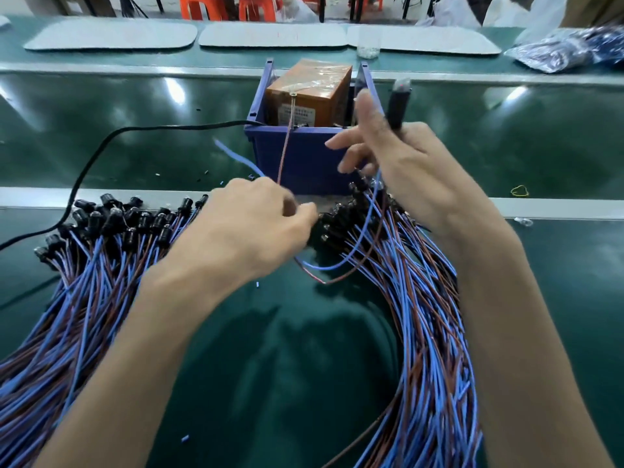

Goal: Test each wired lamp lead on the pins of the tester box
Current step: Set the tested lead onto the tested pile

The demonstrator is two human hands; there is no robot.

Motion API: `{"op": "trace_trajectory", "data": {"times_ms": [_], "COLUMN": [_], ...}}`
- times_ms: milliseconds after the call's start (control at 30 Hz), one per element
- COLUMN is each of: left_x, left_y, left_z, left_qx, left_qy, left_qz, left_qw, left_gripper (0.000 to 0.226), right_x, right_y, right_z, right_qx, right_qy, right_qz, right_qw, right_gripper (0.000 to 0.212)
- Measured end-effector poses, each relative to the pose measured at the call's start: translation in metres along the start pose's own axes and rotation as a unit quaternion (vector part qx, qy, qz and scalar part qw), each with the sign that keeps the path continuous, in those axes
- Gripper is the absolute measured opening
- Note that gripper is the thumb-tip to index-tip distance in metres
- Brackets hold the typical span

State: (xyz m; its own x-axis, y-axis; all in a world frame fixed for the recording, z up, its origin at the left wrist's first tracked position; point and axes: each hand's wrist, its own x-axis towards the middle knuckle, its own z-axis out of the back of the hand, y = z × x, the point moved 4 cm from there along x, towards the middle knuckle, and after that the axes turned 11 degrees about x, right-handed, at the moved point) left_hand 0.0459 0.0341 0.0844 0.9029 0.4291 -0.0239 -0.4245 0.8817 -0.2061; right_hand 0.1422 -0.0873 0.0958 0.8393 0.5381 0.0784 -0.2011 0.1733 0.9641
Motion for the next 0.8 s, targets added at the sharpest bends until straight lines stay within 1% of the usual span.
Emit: {"op": "trace_trajectory", "data": {"times_ms": [67, 100, 167, 200, 233, 300, 333, 400, 433, 500, 533, 600, 633, 700, 733, 767, 800], "left_x": [-0.003, -0.007, -0.018, -0.024, -0.029, -0.037, -0.039, -0.042, -0.045, -0.057, -0.064, -0.074, -0.076, -0.077, -0.074, -0.067, -0.055], "left_y": [0.012, 0.016, 0.017, 0.012, 0.006, -0.009, -0.015, -0.027, -0.033, -0.047, -0.054, -0.061, -0.067, -0.077, -0.079, -0.073, -0.060], "left_z": [-0.003, -0.005, -0.011, -0.012, -0.012, -0.014, -0.017, -0.020, -0.021, -0.028, -0.033, -0.046, -0.050, -0.047, -0.040, -0.034, -0.029], "left_qx": [0.051, 0.082, 0.114, 0.110, 0.108, 0.115, 0.124, 0.137, 0.143, 0.132, 0.115, 0.111, 0.125, 0.167, 0.178, 0.186, 0.181], "left_qy": [0.117, 0.183, 0.300, 0.338, 0.359, 0.365, 0.353, 0.321, 0.315, 0.328, 0.345, 0.387, 0.393, 0.342, 0.314, 0.289, 0.277], "left_qz": [-0.001, -0.019, -0.066, -0.090, -0.118, -0.187, -0.219, -0.281, -0.308, -0.381, -0.417, -0.431, -0.430, -0.457, -0.458, -0.435, -0.378], "left_qw": [0.992, 0.979, 0.945, 0.930, 0.920, 0.905, 0.901, 0.894, 0.886, 0.854, 0.833, 0.808, 0.803, 0.804, 0.812, 0.832, 0.865], "left_gripper": [0.047, 0.048, 0.045, 0.044, 0.046, 0.053, 0.050, 0.037, 0.035, 0.036, 0.030, 0.015, 0.016, 0.022, 0.022, 0.030, 0.044], "right_x": [0.000, -0.001, -0.004, -0.005, -0.005, -0.006, -0.006, -0.006, -0.005, -0.004, -0.003, -0.002, -0.003, -0.007, -0.009, -0.010, -0.009], "right_y": [0.003, 0.004, 0.004, 0.004, 0.003, 0.001, 0.001, 0.000, -0.001, -0.004, -0.006, -0.011, -0.015, -0.022, -0.027, -0.033, -0.038], "right_z": [0.009, 0.013, 0.015, 0.016, 0.017, 0.020, 0.021, 0.021, 0.021, 0.022, 0.021, 0.020, 0.018, 0.013, 0.012, 0.013, 0.015], "right_qx": [0.012, 0.030, 0.071, 0.087, 0.096, 0.113, 0.124, 0.146, 0.149, 0.134, 0.121, 0.090, 0.070, 0.010, -0.034, -0.083, -0.127], "right_qy": [-0.039, -0.039, -0.006, 0.013, 0.027, 0.039, 0.044, 0.053, 0.055, 0.058, 0.063, 0.092, 0.124, 0.204, 0.233, 0.246, 0.243], "right_qz": [0.003, 0.002, -0.006, -0.011, -0.014, -0.013, -0.012, -0.014, -0.015, -0.020, -0.026, -0.039, -0.047, -0.081, -0.106, -0.131, -0.153], "right_qw": [0.999, 0.999, 0.997, 0.996, 0.995, 0.993, 0.991, 0.988, 0.987, 0.989, 0.990, 0.991, 0.989, 0.976, 0.966, 0.957, 0.949], "right_gripper": [0.063, 0.064, 0.061, 0.058, 0.055, 0.050, 0.048, 0.046, 0.043, 0.033, 0.028, 0.019, 0.016, 0.016, 0.019, 0.021, 0.024]}}
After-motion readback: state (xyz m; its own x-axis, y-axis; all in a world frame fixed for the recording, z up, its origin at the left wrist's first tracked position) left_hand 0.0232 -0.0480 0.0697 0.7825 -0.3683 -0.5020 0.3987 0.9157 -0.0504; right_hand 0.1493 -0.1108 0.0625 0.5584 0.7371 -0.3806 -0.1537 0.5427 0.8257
